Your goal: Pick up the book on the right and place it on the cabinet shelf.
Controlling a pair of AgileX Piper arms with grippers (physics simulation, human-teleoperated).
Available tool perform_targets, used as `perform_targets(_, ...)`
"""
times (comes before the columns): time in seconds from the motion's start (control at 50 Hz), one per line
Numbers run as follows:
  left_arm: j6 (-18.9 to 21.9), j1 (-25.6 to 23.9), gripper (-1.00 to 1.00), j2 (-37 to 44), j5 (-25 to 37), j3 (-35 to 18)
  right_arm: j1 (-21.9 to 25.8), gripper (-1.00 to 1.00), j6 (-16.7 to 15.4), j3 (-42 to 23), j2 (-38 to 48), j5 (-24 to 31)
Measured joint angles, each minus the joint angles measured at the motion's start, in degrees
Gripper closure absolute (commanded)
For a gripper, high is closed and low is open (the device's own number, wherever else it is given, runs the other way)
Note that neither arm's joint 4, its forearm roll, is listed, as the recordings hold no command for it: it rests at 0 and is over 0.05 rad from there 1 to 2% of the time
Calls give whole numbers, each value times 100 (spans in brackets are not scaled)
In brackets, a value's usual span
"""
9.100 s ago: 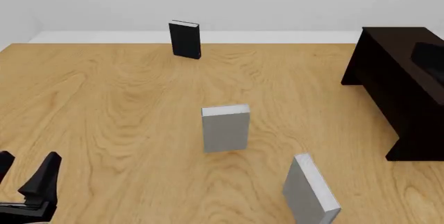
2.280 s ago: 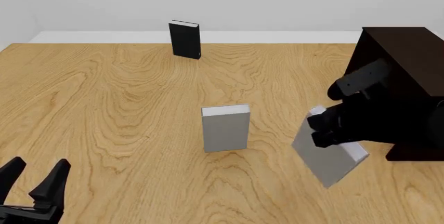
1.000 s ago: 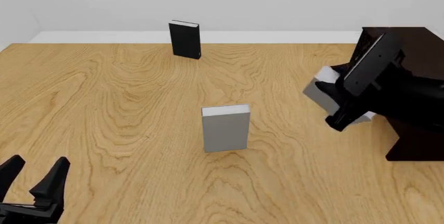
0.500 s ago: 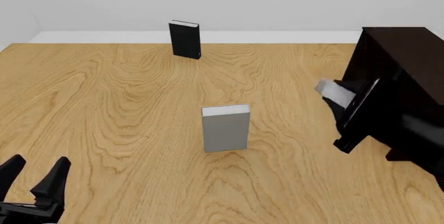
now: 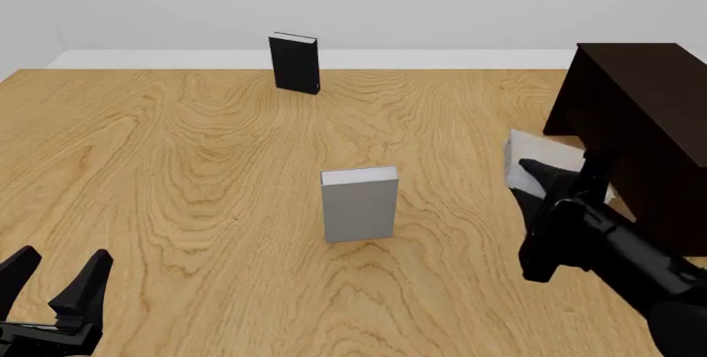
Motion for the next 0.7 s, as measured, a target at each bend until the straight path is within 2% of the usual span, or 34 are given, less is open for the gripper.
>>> perform_targets(0.14, -4, -12, -100, 22, -28, 0, -33, 100, -413, 156, 264, -524)
perform_targets(0.28, -5, -17, -100, 3, -15, 0, -86, 100, -684, 219, 482, -890)
perform_targets(0.46, -4, -15, -100, -47, 28, 0, -196, 100, -866, 203, 726, -1187)
perform_targets(0.7, 2, -15, -100, -105, 82, 0, -350, 100, -958, 31, 992, -1333)
